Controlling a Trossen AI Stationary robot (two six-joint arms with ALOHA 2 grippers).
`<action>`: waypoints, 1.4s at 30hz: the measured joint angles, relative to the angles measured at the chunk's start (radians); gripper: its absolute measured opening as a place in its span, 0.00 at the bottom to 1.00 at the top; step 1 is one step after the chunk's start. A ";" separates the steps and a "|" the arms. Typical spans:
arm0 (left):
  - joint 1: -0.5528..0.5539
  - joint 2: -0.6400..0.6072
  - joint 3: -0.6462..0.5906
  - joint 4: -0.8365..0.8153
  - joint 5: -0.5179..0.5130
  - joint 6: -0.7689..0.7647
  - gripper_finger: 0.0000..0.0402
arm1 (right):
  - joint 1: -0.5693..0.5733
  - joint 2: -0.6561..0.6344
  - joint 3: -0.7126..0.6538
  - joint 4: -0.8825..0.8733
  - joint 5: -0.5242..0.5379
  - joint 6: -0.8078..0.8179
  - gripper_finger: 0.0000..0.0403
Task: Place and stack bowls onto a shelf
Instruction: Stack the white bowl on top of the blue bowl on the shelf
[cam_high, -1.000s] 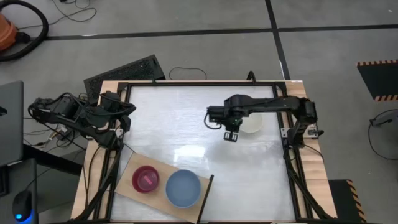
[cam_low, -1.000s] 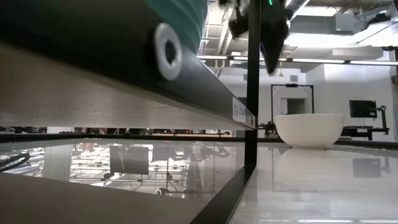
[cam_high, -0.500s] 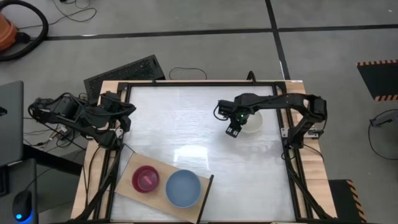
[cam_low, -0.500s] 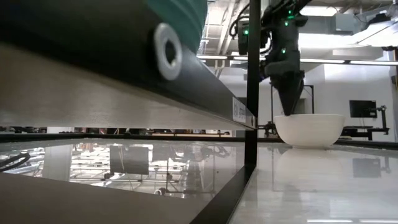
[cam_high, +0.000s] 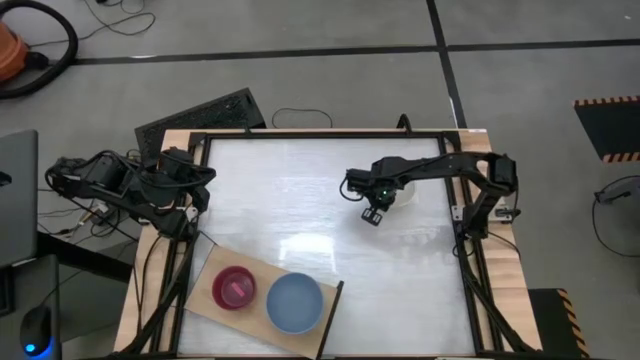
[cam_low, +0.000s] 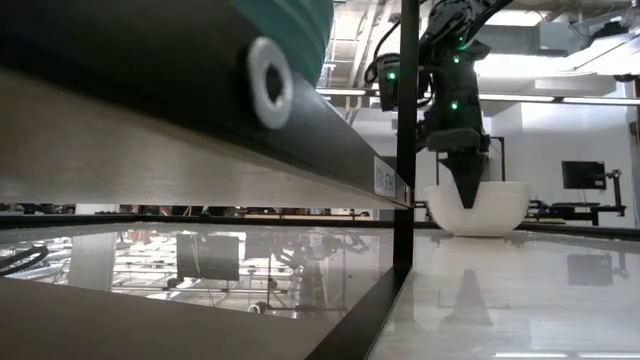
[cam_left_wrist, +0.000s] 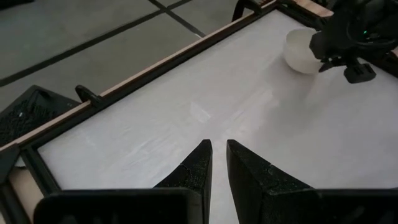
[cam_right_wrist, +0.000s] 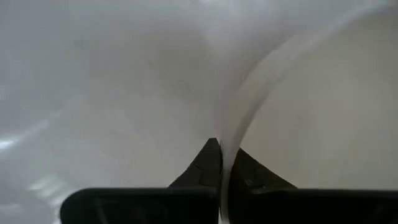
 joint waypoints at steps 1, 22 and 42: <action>0.000 0.000 0.000 0.000 0.000 0.000 0.09 | 0.005 -0.006 0.000 0.001 0.006 0.006 0.06; 0.000 0.000 0.000 0.002 -0.001 0.000 0.09 | 0.019 -0.050 0.389 -0.066 0.164 -0.673 0.06; 0.000 0.000 0.000 0.002 -0.005 -0.003 0.08 | 0.257 -0.050 0.602 -0.011 0.160 -1.609 0.06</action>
